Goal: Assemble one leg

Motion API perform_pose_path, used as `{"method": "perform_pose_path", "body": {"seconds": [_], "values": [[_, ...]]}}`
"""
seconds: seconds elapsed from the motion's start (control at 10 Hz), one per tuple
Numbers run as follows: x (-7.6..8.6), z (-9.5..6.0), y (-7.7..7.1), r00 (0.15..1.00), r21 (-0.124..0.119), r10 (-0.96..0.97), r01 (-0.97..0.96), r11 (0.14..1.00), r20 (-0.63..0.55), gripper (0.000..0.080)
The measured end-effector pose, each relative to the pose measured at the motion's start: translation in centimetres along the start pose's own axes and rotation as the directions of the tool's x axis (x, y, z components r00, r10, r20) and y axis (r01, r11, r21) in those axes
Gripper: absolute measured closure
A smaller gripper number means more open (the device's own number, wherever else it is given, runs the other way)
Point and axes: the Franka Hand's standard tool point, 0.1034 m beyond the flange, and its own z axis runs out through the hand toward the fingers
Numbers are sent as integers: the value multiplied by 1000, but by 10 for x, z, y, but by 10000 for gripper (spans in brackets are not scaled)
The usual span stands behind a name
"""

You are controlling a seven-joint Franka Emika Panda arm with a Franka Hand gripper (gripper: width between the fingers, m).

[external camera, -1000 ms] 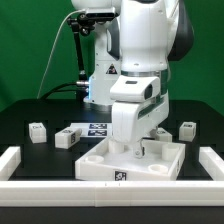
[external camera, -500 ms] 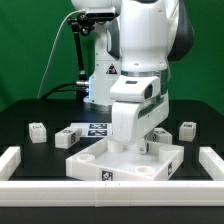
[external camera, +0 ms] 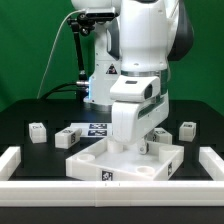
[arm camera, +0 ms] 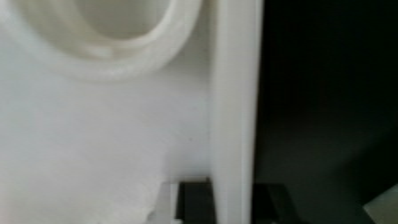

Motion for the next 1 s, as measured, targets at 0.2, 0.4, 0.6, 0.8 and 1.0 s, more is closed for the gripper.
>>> {"method": "perform_pose_path", "body": {"seconds": [0.2, 0.4, 0.6, 0.8, 1.0], "values": [[-2, -1, 3, 994, -7, -106, 106, 994, 1, 750], [-6, 0, 6, 967, -11, -255, 255, 967, 7, 749], [-8, 0, 6, 969, -11, -249, 249, 969, 8, 749], [-8, 0, 6, 969, -11, -249, 249, 969, 8, 749], [-5, 0, 7, 930, -26, -368, 368, 930, 9, 749]]}}
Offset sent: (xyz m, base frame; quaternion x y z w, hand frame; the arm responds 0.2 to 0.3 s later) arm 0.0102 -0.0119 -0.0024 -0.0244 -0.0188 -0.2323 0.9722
